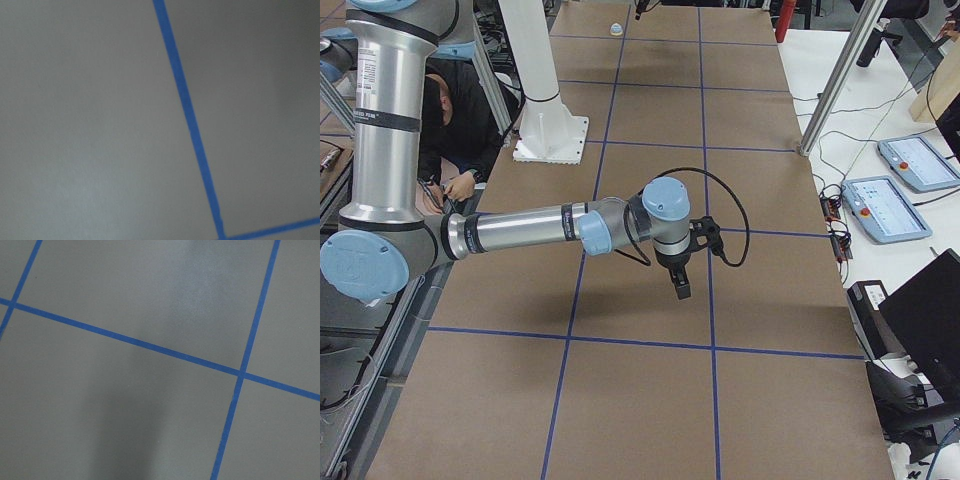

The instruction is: Place and press bell with both arms

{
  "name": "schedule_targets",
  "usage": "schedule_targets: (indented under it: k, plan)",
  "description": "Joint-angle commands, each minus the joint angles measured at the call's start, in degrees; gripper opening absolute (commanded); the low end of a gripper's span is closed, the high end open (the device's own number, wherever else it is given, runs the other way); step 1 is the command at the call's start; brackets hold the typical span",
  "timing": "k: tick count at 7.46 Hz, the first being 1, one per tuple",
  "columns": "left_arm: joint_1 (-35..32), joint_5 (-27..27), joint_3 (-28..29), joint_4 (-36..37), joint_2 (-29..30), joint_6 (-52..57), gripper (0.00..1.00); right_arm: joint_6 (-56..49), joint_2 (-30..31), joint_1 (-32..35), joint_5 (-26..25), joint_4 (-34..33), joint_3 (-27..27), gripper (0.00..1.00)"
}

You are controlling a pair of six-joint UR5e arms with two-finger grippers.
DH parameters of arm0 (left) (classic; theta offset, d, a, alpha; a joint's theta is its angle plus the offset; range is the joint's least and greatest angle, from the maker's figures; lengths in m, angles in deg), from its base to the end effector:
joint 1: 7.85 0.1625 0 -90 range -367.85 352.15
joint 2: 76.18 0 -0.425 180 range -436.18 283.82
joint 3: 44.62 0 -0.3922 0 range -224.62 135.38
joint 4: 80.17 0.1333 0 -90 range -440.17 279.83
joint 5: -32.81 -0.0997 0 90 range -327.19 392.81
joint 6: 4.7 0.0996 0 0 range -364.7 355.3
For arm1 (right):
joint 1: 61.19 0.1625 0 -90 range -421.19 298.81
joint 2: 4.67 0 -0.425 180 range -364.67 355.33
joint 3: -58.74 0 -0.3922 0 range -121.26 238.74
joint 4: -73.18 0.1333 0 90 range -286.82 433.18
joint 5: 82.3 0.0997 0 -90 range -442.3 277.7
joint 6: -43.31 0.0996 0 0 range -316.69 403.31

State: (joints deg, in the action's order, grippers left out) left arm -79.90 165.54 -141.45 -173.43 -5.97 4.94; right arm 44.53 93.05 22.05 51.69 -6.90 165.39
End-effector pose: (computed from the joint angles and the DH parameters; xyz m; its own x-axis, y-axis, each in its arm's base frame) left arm 0.0374 -0.3287 0.7393 0.6728 0.2730 -0.6876 -0.4224 0.9048 -0.0541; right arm 0.0110 -0.4523 0.5584 0.6903 -0.2874 0.6640 0.0967 0.9461 0.3090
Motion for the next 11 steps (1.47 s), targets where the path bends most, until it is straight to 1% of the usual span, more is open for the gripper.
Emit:
schedule_targets:
  k: [1,3,6,11]
  plan:
    - [4.6,0.2,3.7,0.0,-1.0,0.0,1.00,-0.2,0.0,0.0,-0.2,0.0,0.0,1.00]
    - [7.7,4.6,5.7,0.3,-1.1,-0.1,1.00,-0.2,0.0,0.0,-0.1,0.1,0.0,1.00]
    - [10.7,4.6,8.6,0.2,-1.7,-0.3,1.00,-0.1,-0.2,0.0,-0.2,0.1,0.0,1.00]
    - [11.9,5.6,8.6,-1.8,-1.7,-1.8,1.00,0.0,-0.6,0.0,-0.2,0.1,0.2,1.00]
